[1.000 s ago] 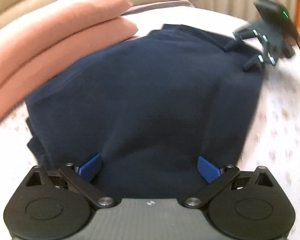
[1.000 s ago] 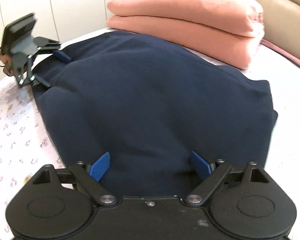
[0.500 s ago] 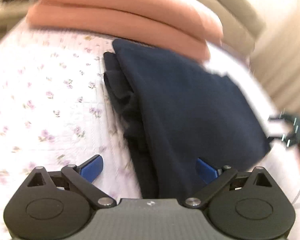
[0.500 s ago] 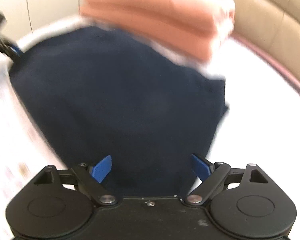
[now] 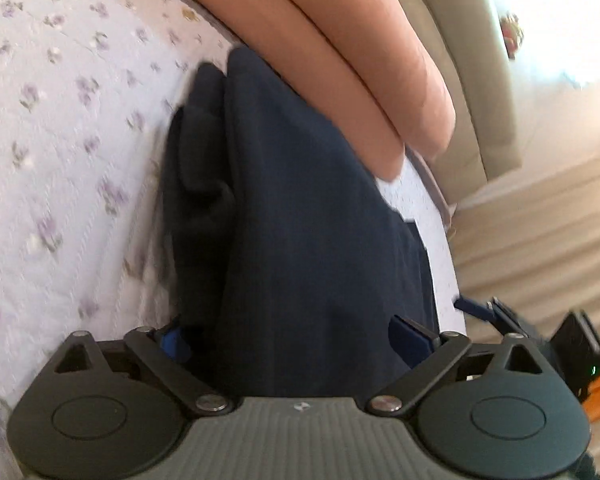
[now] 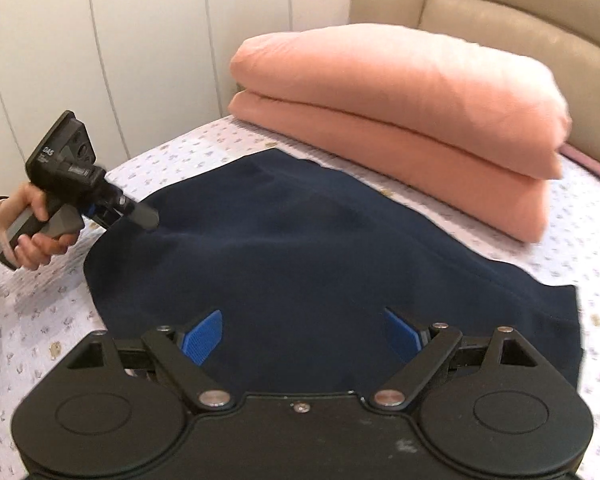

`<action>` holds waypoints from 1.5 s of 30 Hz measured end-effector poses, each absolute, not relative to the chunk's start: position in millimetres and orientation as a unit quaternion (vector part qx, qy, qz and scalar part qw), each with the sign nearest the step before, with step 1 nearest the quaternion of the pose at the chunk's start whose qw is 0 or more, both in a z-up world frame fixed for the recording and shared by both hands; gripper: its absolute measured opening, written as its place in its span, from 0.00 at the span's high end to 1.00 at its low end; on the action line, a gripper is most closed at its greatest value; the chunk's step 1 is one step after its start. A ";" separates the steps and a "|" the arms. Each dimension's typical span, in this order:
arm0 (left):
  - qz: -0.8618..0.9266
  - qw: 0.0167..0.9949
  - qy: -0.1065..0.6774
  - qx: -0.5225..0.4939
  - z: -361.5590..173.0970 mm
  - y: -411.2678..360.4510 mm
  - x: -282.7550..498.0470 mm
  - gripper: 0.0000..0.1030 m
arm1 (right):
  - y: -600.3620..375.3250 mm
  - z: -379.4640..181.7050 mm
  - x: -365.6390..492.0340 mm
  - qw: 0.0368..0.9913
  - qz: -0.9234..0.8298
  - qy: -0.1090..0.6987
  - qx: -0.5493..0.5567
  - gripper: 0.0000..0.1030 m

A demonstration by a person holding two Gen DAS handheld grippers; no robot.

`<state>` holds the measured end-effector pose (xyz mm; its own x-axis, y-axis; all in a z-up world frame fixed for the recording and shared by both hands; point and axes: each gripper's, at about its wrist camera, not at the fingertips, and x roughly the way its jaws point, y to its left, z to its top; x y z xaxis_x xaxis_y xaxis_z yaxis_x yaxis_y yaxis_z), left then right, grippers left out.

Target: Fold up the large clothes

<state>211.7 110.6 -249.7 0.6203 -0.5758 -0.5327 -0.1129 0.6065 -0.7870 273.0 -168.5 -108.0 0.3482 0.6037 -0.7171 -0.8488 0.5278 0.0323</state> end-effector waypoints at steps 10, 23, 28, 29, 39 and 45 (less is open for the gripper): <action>-0.168 0.729 0.419 -0.514 -266.6 123.6 224.2 0.15 | -176.7 -119.5 263.6 0.794 0.455 0.378 -0.140 0.01; -0.127 0.804 0.392 -0.430 -214.5 98.4 234.2 0.79 | -178.5 -107.3 291.1 0.791 0.446 0.417 -0.033 0.01; -0.102 0.859 0.393 -0.310 -174.6 55.4 246.6 0.80 | -187.2 -104.4 333.3 0.760 0.425 0.474 0.128 0.00; -0.102 0.867 0.388 -0.295 -167.6 45.3 250.8 0.80 | -187.6 -103.3 339.6 0.755 0.426 0.478 0.144 0.00; -0.092 0.922 0.336 -0.171 -127.6 -64.5 272.4 0.80 | -197.4 -98.0 389.2 0.679 0.529 0.469 0.198 0.00; -0.093 0.938 0.324 -0.084 -120.8 -143.8 284.9 0.79 | -230.1 -104.2 404.4 0.664 0.562 0.454 0.190 0.01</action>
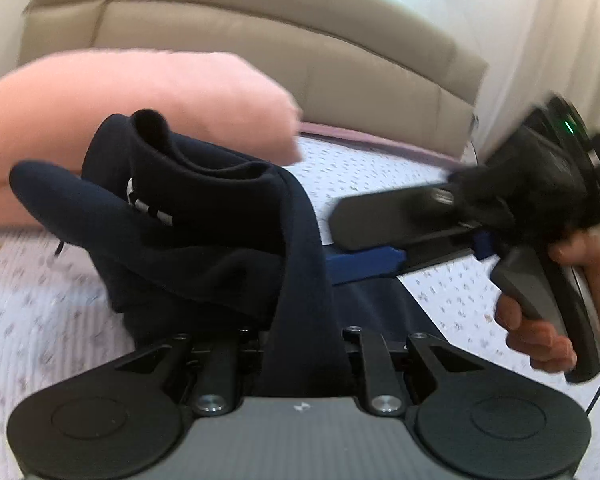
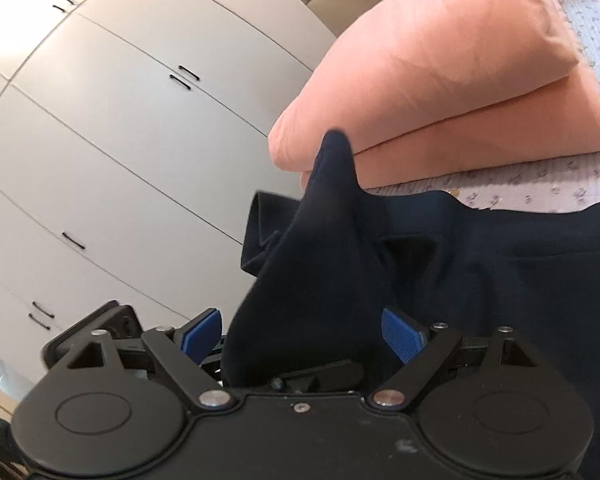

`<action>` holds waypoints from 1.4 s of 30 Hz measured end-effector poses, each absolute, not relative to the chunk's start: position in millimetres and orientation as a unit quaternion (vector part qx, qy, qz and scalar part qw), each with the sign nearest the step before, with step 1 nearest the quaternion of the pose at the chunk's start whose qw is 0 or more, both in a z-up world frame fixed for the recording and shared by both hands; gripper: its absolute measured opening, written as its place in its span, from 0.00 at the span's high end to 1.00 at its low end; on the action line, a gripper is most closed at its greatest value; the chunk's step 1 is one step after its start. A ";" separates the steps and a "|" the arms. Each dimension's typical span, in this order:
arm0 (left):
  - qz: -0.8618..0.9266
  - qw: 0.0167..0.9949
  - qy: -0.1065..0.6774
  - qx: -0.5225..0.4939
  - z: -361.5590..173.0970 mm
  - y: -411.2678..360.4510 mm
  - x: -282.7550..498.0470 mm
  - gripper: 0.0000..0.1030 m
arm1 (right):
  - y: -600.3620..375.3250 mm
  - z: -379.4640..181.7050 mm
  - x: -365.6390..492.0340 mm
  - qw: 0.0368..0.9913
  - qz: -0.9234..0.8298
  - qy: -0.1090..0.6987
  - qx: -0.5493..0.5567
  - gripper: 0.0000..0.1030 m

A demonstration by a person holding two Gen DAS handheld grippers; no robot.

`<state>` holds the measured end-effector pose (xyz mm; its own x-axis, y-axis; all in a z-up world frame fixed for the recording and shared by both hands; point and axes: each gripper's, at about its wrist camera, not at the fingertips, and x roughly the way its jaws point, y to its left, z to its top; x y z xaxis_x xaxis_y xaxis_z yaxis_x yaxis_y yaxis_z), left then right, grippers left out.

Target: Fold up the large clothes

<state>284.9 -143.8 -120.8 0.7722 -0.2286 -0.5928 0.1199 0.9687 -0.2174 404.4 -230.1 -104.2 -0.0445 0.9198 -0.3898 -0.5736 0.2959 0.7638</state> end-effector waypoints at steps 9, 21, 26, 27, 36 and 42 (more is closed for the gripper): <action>-0.143 0.924 0.353 0.021 -142.7 -244.9 291.9 0.79 | -288.2 -140.3 418.5 0.698 0.526 0.451 0.183 0.00; -0.168 0.910 0.373 0.062 -159.4 -270.3 273.8 0.77 | -297.0 -178.2 469.4 0.705 0.419 0.483 0.307 0.80; -0.215 0.909 0.357 0.033 -127.5 -267.4 254.2 0.48 | -312.6 -133.5 460.2 0.772 0.422 0.388 0.275 0.81; -0.222 0.909 0.352 0.026 -119.8 -263.5 247.7 0.39 | -320.5 -130.5 462.9 0.786 0.414 0.374 0.268 0.81; -0.134 0.917 0.356 -0.116 -116.5 -167.1 262.1 0.23 | -370.7 -204.6 500.1 0.716 0.356 0.501 0.330 0.63; -0.184 0.823 0.457 -0.284 -198.1 -106.6 309.8 0.25 | -360.6 -198.1 477.1 0.659 0.402 0.554 0.312 0.03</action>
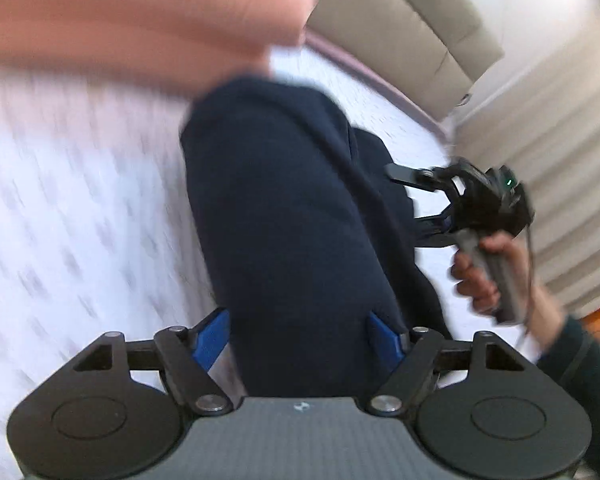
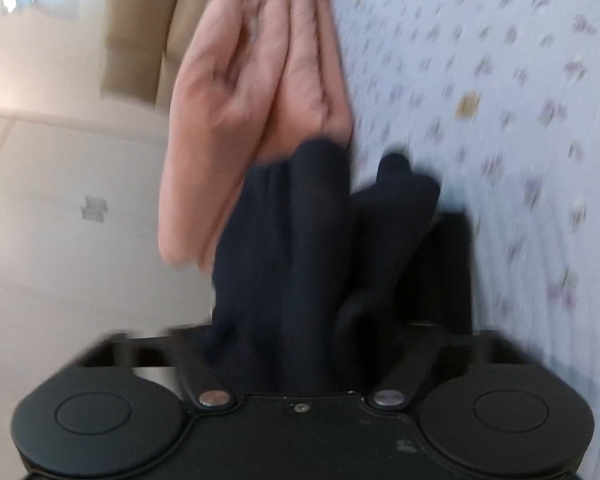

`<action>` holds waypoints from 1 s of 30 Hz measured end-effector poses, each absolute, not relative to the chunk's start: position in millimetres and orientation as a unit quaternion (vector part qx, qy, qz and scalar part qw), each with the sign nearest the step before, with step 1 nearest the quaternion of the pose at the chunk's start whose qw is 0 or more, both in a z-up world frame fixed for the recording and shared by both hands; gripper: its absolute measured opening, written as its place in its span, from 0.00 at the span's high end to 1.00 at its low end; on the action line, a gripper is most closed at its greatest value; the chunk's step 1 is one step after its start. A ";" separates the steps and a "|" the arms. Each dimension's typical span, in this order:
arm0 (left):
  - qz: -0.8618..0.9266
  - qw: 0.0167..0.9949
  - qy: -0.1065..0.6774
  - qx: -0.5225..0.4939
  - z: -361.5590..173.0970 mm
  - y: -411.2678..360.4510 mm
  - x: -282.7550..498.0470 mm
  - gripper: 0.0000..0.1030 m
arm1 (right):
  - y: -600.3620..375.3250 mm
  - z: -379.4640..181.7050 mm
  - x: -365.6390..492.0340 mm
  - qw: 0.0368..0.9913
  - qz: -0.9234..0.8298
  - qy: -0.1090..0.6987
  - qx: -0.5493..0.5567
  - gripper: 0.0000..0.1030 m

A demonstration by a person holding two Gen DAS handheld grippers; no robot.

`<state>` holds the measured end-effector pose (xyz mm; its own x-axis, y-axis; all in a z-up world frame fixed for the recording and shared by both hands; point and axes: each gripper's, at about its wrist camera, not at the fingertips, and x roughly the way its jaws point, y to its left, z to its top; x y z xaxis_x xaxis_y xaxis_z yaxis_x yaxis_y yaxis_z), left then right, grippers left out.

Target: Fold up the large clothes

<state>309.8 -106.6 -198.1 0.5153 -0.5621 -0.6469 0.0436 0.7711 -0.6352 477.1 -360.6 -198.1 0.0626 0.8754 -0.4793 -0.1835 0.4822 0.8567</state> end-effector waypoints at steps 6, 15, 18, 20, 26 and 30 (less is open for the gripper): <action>-0.213 0.823 0.485 -0.205 -217.4 -97.6 310.3 0.26 | -357.0 -156.7 429.0 0.708 0.419 0.495 0.280 0.79; -0.224 0.829 0.484 -0.168 -204.2 -112.1 306.9 0.26 | -370.2 -203.9 434.8 0.718 0.336 0.528 0.303 0.48; -0.233 0.815 0.496 -0.191 -204.6 -114.4 300.7 0.25 | -386.7 -203.4 417.3 0.698 0.345 0.524 0.345 0.21; -0.234 0.816 0.495 -0.186 -210.6 -118.1 300.3 0.23 | -392.6 -212.0 398.3 0.676 0.357 0.537 0.356 0.21; -0.240 0.798 0.512 -0.207 -218.6 -115.3 300.5 0.22 | -410.5 -221.8 375.0 0.666 0.319 0.550 0.390 0.80; -0.238 0.798 0.514 -0.205 -216.1 -117.0 298.8 0.23 | -413.3 -166.1 371.0 0.734 0.344 0.473 0.346 0.81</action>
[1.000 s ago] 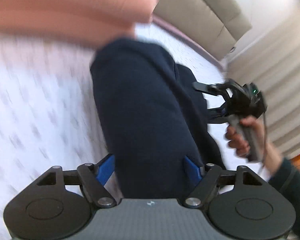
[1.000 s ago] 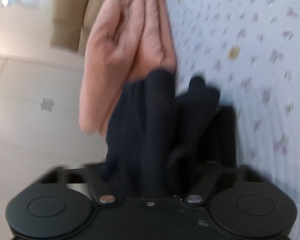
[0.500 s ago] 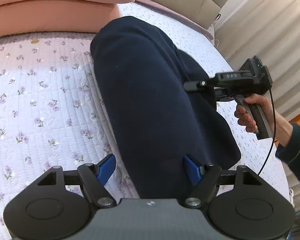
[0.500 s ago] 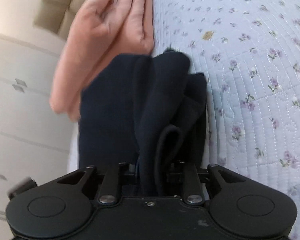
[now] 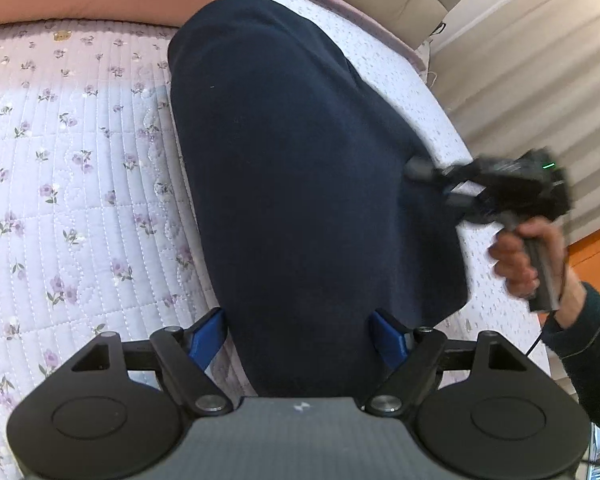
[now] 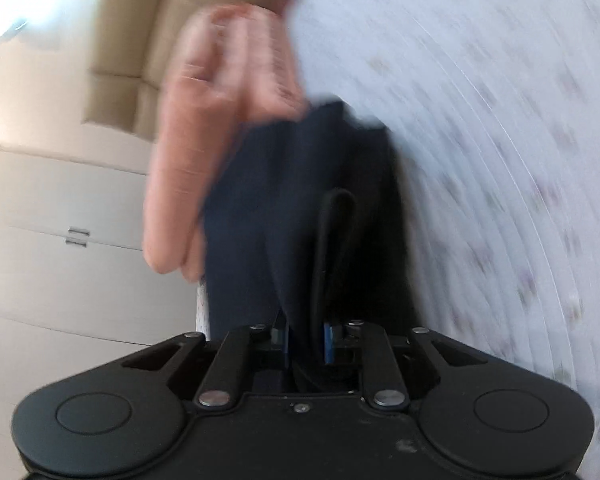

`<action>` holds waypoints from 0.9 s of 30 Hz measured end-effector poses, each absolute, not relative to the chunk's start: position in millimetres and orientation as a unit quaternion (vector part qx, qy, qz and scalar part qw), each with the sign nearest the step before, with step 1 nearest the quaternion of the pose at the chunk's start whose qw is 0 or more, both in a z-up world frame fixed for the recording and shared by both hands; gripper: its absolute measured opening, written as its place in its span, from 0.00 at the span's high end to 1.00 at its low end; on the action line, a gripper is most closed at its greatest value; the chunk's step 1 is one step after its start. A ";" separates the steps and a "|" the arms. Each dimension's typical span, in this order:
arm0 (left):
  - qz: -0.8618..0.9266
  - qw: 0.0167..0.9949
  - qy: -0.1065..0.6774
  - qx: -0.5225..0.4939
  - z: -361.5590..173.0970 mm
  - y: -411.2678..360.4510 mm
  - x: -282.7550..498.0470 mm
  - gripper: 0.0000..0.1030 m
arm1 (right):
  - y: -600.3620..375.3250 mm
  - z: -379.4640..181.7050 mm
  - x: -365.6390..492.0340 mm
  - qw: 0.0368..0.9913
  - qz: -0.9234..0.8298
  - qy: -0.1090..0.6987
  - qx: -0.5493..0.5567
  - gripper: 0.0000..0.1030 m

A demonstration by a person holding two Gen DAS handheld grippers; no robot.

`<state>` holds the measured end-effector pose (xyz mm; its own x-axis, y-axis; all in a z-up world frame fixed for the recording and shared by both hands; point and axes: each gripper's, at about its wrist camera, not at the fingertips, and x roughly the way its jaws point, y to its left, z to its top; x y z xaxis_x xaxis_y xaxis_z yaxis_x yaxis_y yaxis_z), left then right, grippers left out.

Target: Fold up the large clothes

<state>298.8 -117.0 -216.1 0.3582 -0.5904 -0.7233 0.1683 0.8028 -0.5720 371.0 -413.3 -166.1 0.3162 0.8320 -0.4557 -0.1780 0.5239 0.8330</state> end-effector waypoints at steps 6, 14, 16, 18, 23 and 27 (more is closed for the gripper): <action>-0.254 0.802 0.510 -0.179 -218.3 -134.2 298.3 0.23 | -410.3 -177.1 374.3 0.776 0.286 0.514 0.226 0.79; -0.249 0.787 0.525 -0.206 -233.8 -136.2 300.3 0.23 | -382.9 -113.3 375.0 0.842 0.273 0.454 0.102 0.15; -0.254 0.787 0.525 -0.201 -236.0 -139.7 300.2 0.21 | -362.1 -99.0 378.3 0.843 0.307 0.429 0.105 0.13; -0.256 0.789 0.523 -0.196 -238.1 -142.2 298.7 0.21 | -332.6 -95.6 383.0 0.834 0.344 0.419 0.099 0.12; -0.263 0.793 0.528 -0.156 -238.4 -159.6 294.1 0.21 | -251.2 -143.5 413.6 0.830 0.352 0.430 0.044 0.02; -0.270 0.797 0.531 -0.104 -240.1 -174.9 290.3 0.37 | -246.2 -177.5 455.6 0.850 0.332 0.399 0.095 0.00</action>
<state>290.3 -174.9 -240.1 0.2911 -0.5404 -0.7894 0.3191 0.8328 -0.4524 455.6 -246.2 -177.5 0.4626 0.6392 -0.6144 -0.4878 0.7622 0.4256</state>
